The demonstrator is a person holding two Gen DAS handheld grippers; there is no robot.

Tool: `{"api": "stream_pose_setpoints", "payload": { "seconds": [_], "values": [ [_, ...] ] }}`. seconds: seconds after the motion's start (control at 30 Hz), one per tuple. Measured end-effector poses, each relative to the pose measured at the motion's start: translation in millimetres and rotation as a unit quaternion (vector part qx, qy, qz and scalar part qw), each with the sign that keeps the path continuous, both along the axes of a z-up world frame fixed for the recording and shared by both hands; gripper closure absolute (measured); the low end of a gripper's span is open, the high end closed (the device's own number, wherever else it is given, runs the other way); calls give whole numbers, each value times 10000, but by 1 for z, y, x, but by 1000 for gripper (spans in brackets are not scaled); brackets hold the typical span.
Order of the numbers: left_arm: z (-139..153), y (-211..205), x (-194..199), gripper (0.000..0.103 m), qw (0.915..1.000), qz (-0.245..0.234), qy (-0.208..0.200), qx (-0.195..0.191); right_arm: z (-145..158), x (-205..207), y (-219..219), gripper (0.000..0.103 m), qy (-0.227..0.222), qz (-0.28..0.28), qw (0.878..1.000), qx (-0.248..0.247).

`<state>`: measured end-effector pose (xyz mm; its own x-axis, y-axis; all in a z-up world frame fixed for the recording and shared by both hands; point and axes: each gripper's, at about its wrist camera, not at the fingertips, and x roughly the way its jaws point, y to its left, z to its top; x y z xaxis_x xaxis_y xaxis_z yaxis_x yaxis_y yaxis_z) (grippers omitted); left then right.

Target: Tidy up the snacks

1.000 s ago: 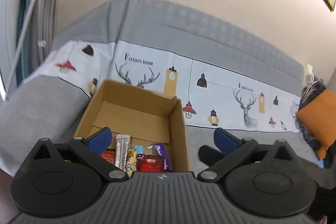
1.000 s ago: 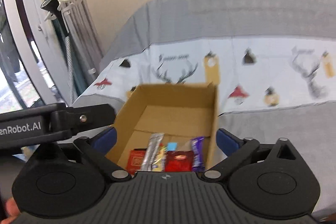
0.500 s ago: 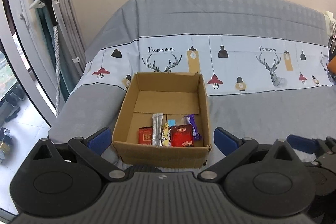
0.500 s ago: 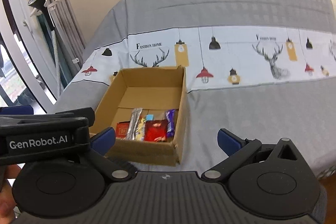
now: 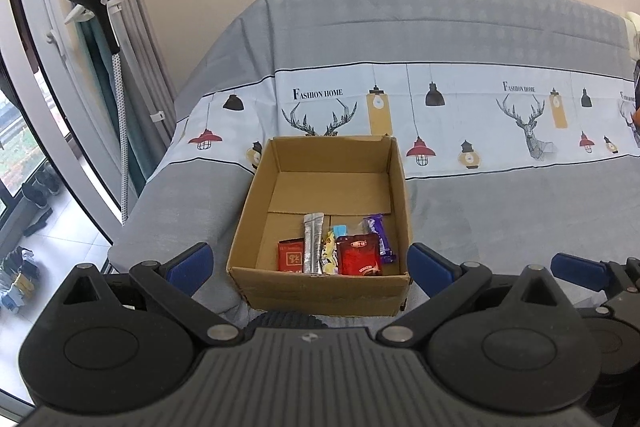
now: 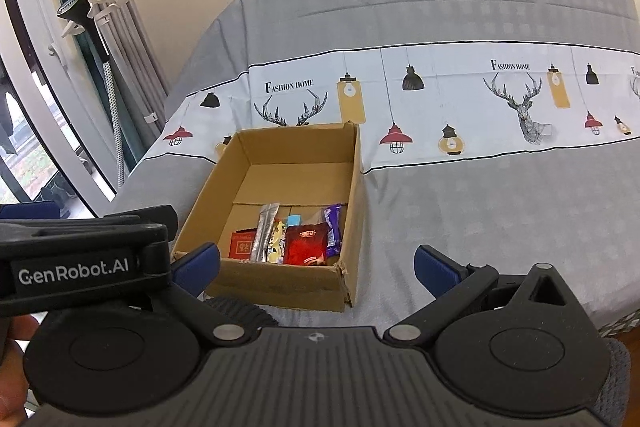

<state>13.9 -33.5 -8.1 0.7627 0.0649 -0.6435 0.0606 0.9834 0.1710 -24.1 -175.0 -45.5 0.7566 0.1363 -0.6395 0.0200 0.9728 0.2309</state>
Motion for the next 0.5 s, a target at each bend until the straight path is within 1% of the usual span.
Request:
{"api": "stream_pose_setpoints", "payload": {
  "seconds": [0.5],
  "values": [
    [0,-4,0,0,10000,-5,3,37,0,1,-4,1,-1,3,10000,12]
  ]
}}
